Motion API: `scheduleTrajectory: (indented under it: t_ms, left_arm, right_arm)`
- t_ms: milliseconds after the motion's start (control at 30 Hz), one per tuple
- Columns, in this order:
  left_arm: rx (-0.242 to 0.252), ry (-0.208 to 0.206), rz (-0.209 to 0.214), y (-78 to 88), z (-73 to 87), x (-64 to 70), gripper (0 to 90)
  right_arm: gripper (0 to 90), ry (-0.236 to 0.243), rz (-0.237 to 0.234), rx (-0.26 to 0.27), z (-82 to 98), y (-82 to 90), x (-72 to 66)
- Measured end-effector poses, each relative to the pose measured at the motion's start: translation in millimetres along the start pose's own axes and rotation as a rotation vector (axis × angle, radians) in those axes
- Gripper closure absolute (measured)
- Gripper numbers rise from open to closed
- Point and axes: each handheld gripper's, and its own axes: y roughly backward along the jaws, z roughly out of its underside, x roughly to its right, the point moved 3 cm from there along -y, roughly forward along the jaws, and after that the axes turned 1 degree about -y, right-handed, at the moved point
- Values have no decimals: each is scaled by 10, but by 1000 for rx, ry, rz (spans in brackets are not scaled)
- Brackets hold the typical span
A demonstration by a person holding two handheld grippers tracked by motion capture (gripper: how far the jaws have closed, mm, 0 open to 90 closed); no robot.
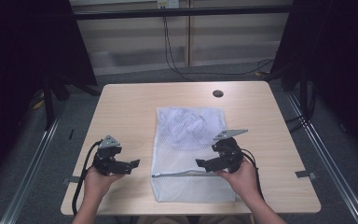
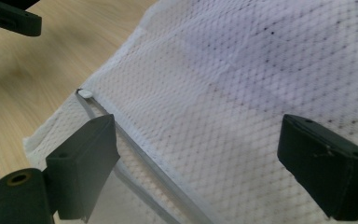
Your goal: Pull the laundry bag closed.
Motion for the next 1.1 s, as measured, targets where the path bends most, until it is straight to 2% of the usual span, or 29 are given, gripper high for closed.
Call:
scheduleTrajectory:
  t_ms: [167, 233, 433, 700, 1100]
  left_arm:
    - [4, 7, 2, 11, 0, -8, 67]
    - [1, -2, 9, 17, 1, -11, 67]
    - [12, 8, 3, 28, -1, -15, 67]
    - [8, 1, 14, 42, 1, -24, 67]
    - [15, 11, 4, 63, 8, -41, 69]
  right_arm:
    - [137, 1, -24, -15, -48, -78, -87]
    - [137, 0, -34, -14, -61, -114, -114]
    - [141, 0, -32, -29, -77, -208, -172]
    - [153, -6, -63, -40, -120, -311, -264]
    - [197, 10, -101, -55, -190, -470, -445]
